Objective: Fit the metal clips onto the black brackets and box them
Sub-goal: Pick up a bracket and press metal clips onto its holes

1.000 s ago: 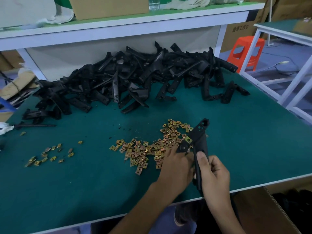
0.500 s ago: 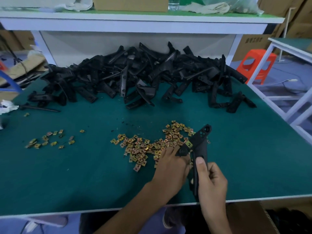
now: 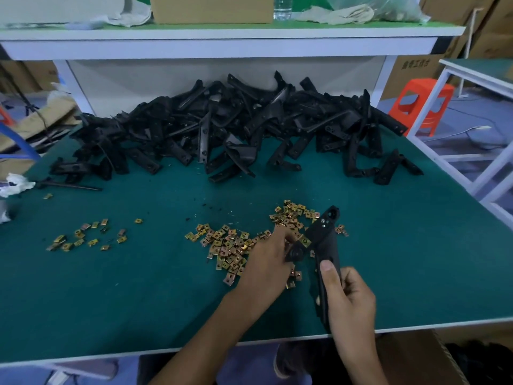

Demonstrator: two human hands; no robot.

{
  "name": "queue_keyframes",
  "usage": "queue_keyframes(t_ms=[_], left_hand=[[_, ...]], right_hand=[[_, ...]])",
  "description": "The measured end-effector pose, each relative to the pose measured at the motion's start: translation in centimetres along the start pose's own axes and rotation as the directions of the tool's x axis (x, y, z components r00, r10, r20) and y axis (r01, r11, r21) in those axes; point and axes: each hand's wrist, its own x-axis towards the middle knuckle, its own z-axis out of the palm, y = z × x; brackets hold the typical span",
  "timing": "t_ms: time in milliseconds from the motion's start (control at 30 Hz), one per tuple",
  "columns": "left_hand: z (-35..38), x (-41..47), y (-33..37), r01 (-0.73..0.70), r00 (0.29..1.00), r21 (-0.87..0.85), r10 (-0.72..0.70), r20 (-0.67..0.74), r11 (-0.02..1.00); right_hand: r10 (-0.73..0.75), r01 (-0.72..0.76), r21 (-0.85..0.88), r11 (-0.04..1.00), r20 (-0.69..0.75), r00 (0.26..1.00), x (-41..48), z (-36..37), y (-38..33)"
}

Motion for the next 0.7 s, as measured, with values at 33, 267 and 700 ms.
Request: queue_keyframes(t_ms=[33,267,700], left_hand=[[-0.5,0.3,-0.1,0.051,0.999,-0.071,-0.051,0.007,0.996],[-3.6,1.5,0.5,0.144,0.988,-0.441,-0.156,0.009,0.886],[-5.1,0.9,2.7,0.228,0.97,-0.804,-0.201,0.138,0.549]], right_hand=[[0.004,-0.004,-0.003,1.0,0.006,1.0,0.0,0.0,0.0],[-0.049,0.052,-0.101,0.994,0.031,0.998,0.1,0.0,0.3],[-0.117,0.139,-0.213,0.967,0.113,0.987,0.1,0.0,0.3]])
